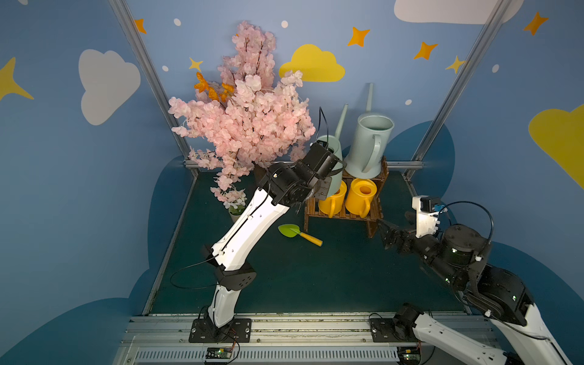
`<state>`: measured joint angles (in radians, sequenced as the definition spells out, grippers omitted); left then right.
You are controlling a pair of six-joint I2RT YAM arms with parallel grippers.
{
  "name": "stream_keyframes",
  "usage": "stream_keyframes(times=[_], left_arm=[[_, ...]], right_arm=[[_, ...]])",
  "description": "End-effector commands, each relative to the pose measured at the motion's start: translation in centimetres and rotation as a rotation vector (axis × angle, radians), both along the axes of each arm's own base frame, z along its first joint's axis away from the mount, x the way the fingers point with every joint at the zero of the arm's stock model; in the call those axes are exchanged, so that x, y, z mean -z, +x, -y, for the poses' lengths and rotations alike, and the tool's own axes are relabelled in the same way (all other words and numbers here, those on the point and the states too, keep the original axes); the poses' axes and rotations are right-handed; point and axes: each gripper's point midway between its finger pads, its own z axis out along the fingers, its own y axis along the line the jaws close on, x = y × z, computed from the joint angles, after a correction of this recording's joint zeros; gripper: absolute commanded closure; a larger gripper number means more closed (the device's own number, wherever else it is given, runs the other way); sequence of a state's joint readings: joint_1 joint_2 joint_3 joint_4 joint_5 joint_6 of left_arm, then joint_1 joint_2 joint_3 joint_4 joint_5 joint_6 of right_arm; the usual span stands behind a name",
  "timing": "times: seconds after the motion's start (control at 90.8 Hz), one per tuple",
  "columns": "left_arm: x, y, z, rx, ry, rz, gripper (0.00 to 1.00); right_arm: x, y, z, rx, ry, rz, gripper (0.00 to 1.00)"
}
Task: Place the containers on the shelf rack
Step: 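Place the container on the shelf.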
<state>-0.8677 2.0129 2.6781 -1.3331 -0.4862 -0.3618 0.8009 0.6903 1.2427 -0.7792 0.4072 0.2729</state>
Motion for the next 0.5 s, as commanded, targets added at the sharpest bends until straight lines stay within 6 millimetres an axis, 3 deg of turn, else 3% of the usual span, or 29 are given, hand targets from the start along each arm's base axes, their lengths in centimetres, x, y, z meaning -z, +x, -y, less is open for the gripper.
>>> stream_keyframes(times=[0.0,0.485], left_arm=[[-2.7,1.7,-0.2,-0.066,-0.104,0.09,0.98],[-3.5,5.1,1.2,-0.072,-0.231,0.122,0.98]], right_arm=[[-0.6,-0.3,0.5,0.01,0.014,0.009,0.02],[-0.4,-0.1,0.4,0.011,0.003,0.002,0.02]])
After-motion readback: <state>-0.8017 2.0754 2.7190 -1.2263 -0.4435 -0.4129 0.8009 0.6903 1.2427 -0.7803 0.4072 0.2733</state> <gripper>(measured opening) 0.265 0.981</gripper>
